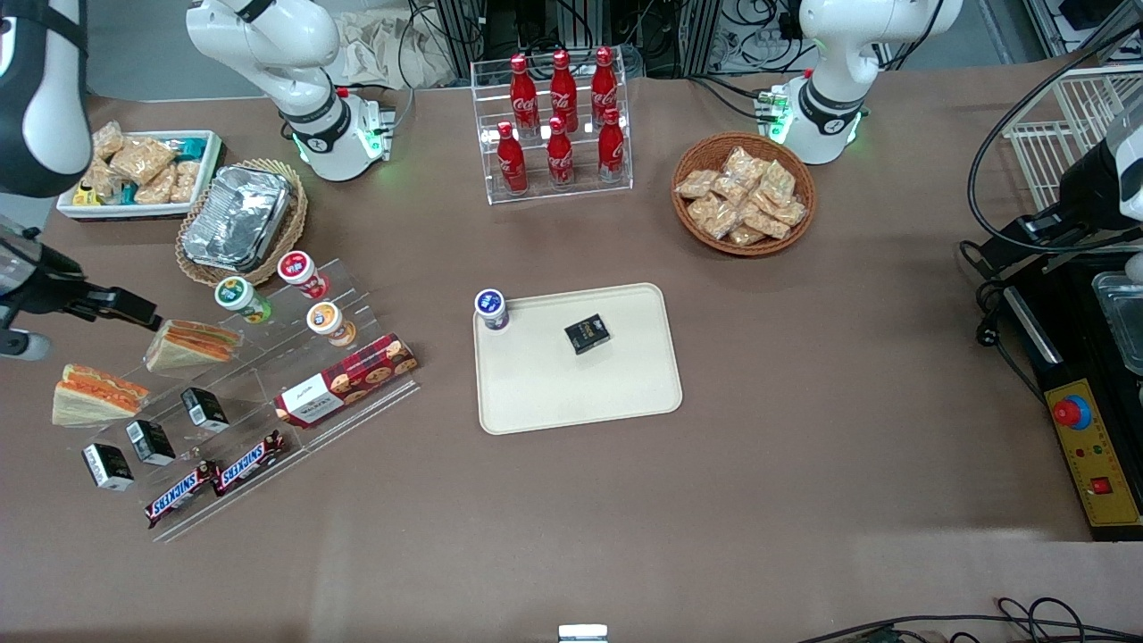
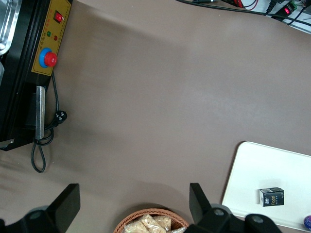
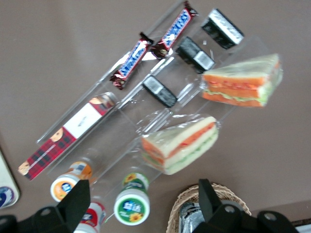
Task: Place sandwich on tray
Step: 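Move the right gripper over the wrapped sandwiches in the plastic tray, then lower the open right gripper onto the wrapped triangle sandwich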
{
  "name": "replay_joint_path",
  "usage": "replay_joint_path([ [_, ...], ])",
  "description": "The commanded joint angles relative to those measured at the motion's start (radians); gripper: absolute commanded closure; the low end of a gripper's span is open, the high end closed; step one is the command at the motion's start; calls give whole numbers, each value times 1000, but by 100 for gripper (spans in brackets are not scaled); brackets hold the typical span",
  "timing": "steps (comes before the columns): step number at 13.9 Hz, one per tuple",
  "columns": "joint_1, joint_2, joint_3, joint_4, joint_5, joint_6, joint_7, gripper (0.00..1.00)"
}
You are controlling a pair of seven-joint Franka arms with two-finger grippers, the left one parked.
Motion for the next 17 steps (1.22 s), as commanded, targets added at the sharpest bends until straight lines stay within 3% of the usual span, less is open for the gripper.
replay_joint_path([
  [1, -47, 16, 3, 21, 17, -2, 1, 1],
  [4, -99, 26, 2, 21, 30, 32, 14, 1],
  [11, -139, 122, -35, 114, 136, 46, 442, 1],
  [17, -139, 225, -106, 168, 136, 109, 464, 1],
])
